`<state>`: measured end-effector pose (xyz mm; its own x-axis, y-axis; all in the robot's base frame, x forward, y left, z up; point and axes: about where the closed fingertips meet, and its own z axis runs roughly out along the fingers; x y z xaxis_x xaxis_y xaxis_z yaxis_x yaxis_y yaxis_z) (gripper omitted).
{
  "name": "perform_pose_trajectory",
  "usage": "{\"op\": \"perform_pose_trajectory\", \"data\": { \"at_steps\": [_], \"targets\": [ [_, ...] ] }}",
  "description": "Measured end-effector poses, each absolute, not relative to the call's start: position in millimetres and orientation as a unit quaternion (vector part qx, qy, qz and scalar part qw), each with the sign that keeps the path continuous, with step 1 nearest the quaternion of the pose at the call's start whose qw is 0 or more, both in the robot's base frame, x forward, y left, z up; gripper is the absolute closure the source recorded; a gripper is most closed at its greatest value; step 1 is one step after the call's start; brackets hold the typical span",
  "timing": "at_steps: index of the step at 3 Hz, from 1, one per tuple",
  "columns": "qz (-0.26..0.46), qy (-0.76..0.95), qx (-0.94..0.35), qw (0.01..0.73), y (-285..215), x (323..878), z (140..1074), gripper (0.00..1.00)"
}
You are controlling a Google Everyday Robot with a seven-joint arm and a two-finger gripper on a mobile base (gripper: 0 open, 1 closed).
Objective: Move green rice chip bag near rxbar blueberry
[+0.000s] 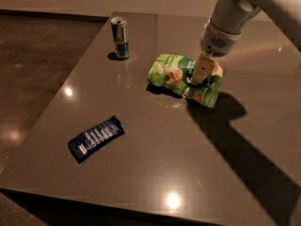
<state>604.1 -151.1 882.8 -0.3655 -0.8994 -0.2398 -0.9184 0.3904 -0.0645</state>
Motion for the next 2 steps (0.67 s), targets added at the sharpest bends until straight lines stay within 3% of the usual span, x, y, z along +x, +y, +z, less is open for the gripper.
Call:
{"op": "perform_pose_trajectory", "data": {
  "at_steps": [1,2],
  "targets": [
    [0.046,0.795,-0.592,0.125,-139,579,900,1.00],
    [0.063,0.763,-0.629,0.134,-125,550,918,1.00]
  ]
}}
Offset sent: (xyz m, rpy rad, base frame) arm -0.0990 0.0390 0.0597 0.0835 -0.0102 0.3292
